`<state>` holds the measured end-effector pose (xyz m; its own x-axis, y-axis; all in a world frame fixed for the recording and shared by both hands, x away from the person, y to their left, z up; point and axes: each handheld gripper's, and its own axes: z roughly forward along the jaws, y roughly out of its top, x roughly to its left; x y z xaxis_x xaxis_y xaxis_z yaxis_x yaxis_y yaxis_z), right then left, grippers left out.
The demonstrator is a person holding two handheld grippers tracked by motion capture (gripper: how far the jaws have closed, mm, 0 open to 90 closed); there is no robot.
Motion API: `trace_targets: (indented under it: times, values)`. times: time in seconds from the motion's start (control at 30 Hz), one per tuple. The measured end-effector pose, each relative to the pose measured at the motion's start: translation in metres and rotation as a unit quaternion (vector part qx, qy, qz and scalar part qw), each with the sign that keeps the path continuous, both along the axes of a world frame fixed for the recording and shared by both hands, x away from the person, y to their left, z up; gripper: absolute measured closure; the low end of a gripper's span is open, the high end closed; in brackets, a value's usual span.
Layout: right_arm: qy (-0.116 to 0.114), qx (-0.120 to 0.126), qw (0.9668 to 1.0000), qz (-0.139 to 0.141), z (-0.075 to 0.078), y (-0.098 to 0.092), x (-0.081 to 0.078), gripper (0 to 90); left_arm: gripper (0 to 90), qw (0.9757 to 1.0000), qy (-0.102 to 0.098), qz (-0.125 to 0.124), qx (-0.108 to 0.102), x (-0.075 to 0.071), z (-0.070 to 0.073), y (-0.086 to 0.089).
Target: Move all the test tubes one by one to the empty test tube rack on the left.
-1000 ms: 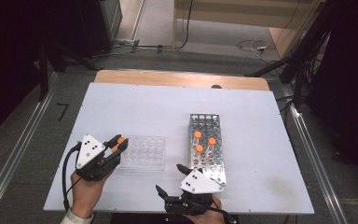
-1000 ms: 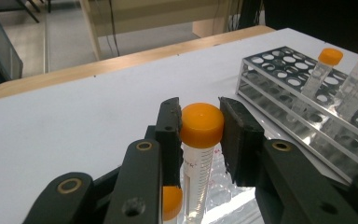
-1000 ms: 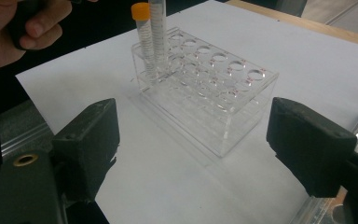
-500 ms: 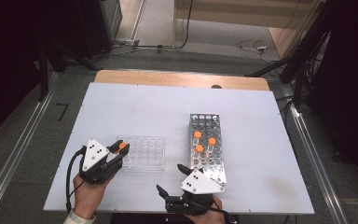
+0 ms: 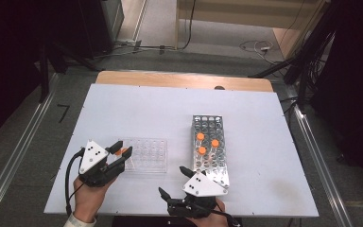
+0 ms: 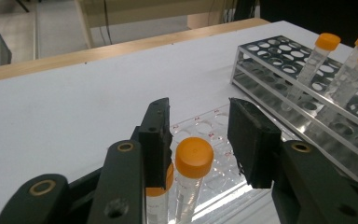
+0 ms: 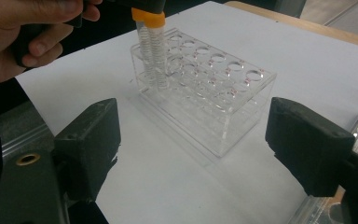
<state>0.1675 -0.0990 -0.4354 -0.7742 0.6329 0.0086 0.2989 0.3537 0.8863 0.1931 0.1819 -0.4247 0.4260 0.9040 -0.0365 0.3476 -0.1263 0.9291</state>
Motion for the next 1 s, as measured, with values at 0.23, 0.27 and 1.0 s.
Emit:
trace_targets:
  times: [0.23, 0.27, 1.0]
  values:
    - [-0.002, 0.004, 1.0000, -0.008, 0.002, -0.005, 0.002, 16.6, 37.9, 0.9998, 0.001, 0.005, -0.019, -0.003, 0.004, 0.001]
    - [-0.002, 0.005, 0.9999, -0.011, 0.003, -0.006, 0.002, 16.6, 33.7, 0.9997, 0.000, 0.008, -0.023, -0.003, 0.004, 0.001]
    - [-0.033, 0.015, 0.9922, -0.119, 0.000, -0.046, 0.028, 18.8, 22.5, 0.9995, -0.004, 0.014, -0.027, -0.010, 0.007, 0.003]
